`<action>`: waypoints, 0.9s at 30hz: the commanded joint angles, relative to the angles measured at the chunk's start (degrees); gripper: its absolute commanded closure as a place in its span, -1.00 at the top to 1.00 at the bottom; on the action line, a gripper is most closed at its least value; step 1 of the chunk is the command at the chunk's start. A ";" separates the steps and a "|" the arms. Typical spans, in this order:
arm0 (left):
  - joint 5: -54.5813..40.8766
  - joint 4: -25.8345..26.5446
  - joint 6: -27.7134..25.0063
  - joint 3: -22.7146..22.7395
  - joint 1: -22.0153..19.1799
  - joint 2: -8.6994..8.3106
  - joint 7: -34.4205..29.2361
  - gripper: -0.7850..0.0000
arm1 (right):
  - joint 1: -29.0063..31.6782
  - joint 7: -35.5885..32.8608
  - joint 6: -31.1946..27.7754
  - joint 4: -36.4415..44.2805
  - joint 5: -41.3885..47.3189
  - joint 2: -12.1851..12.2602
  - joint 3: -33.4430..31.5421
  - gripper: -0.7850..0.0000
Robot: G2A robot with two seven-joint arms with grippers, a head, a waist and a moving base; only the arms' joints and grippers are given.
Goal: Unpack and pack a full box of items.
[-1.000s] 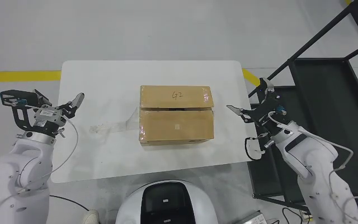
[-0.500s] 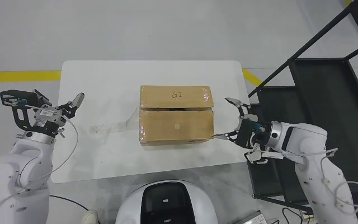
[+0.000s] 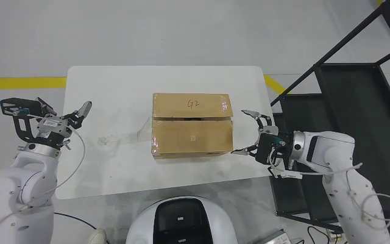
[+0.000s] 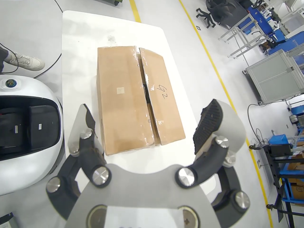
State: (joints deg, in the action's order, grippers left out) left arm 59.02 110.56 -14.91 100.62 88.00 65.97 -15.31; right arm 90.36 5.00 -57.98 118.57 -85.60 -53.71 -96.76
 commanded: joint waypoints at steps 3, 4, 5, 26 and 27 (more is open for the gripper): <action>-0.01 0.00 0.00 0.00 0.00 0.00 0.00 1.00 | -1.30 -0.43 1.70 0.21 -4.19 0.09 1.72 1.00; -0.01 0.00 0.00 0.00 0.00 0.00 0.00 1.00 | -2.07 0.85 1.73 -0.50 -6.05 0.16 2.60 1.00; -0.01 0.00 0.00 0.00 0.00 0.00 0.00 1.00 | -2.71 1.71 1.51 -0.90 -7.85 0.25 3.24 1.00; -0.01 0.00 0.00 0.00 0.00 0.00 0.00 1.00 | -12.65 43.78 13.72 -20.65 -45.58 4.10 14.85 1.00; -0.01 0.00 0.00 0.00 0.00 0.00 0.00 1.00 | -12.59 44.00 13.08 -20.94 -45.65 4.23 14.64 1.00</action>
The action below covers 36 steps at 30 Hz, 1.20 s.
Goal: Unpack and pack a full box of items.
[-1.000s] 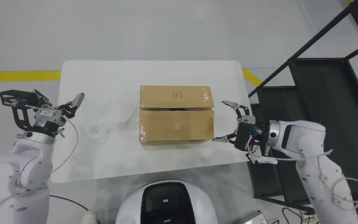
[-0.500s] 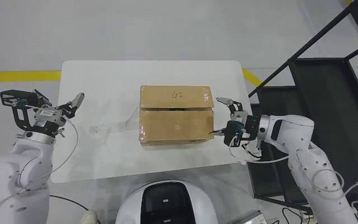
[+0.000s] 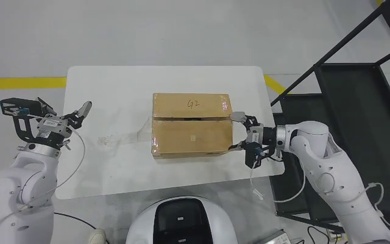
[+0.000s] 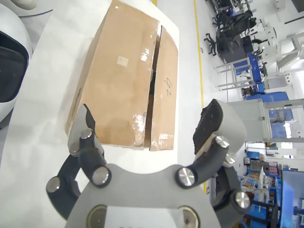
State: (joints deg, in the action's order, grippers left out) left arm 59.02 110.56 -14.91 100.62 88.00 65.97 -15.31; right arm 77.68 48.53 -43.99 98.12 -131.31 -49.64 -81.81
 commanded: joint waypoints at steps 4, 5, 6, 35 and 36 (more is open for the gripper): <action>-0.01 0.00 0.00 0.00 0.00 0.00 0.00 1.00 | 0.09 0.47 -0.90 -0.49 0.05 0.17 -0.31 1.00; -0.01 0.00 0.00 0.00 0.00 0.00 0.00 1.00 | 0.09 0.47 -0.90 -0.49 0.05 0.17 -0.31 1.00; -0.01 0.00 0.00 0.00 0.00 0.00 0.00 1.00 | 0.09 0.47 -0.90 -0.49 0.05 0.17 -0.31 1.00; -0.01 0.00 0.00 0.00 0.00 0.00 0.00 1.00 | -7.63 -11.09 -14.01 -11.69 54.62 6.74 20.31 1.00; -0.01 0.00 0.00 0.00 0.00 0.00 0.00 1.00 | -7.63 -11.09 -14.01 -11.69 54.62 6.74 20.31 1.00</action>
